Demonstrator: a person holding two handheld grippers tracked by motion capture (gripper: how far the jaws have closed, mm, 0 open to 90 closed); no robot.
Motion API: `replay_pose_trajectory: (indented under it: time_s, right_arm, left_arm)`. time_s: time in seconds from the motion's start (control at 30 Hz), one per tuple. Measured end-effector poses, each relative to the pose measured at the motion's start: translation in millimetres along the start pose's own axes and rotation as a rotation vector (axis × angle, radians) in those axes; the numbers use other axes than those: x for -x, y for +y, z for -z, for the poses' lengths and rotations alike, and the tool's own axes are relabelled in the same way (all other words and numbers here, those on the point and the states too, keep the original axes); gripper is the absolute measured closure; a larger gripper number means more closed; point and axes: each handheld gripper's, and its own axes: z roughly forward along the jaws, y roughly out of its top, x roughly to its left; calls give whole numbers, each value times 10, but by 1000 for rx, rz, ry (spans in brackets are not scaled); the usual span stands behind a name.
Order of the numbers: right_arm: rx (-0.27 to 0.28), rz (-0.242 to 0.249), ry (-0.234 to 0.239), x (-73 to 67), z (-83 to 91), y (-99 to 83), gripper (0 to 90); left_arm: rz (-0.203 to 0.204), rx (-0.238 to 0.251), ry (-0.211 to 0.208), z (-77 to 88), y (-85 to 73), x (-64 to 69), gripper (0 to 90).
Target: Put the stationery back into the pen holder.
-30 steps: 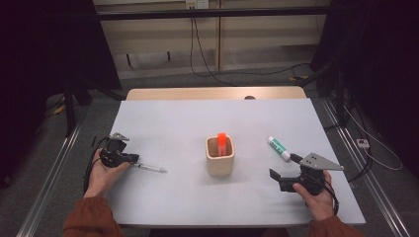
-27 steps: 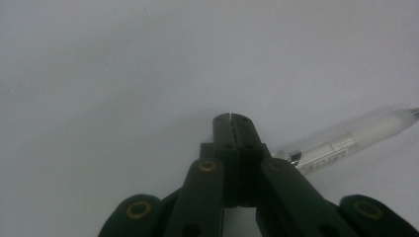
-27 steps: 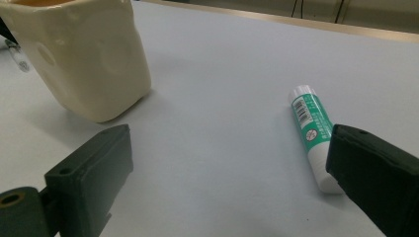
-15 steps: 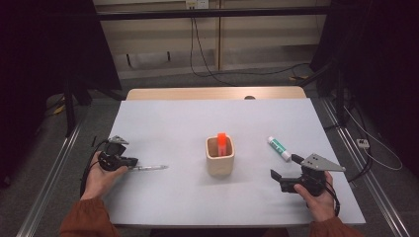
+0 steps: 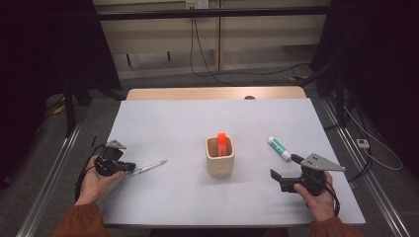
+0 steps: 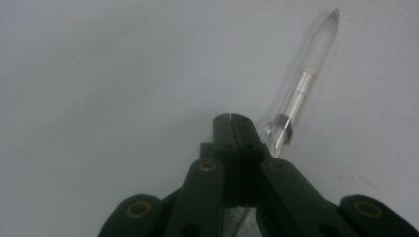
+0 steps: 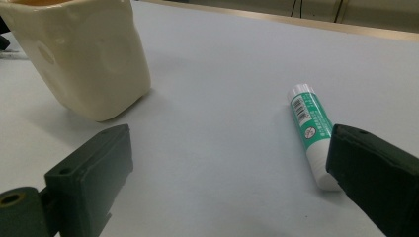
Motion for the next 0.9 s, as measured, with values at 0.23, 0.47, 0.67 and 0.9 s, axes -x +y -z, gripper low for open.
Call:
replay_pose_trajectory:
  time_s: [0.23, 0.47, 0.67, 0.9]
  right_arm:
    - [0, 3, 0, 5, -2, -1, 39]
    - [2, 1, -2, 7, -2, 0, 39]
    - [1, 2, -1, 4, -3, 1, 39]
    - [2, 1, -4, 7, 5, -2, 39]
  left_arm:
    - [3, 37, 63, 16, 6, 4, 900]
    - [12, 81, 80, 64, 4, -50, 823]
    - [27, 151, 105, 145, 22, -70, 548]
    - [68, 203, 120, 159, 43, -91, 175]
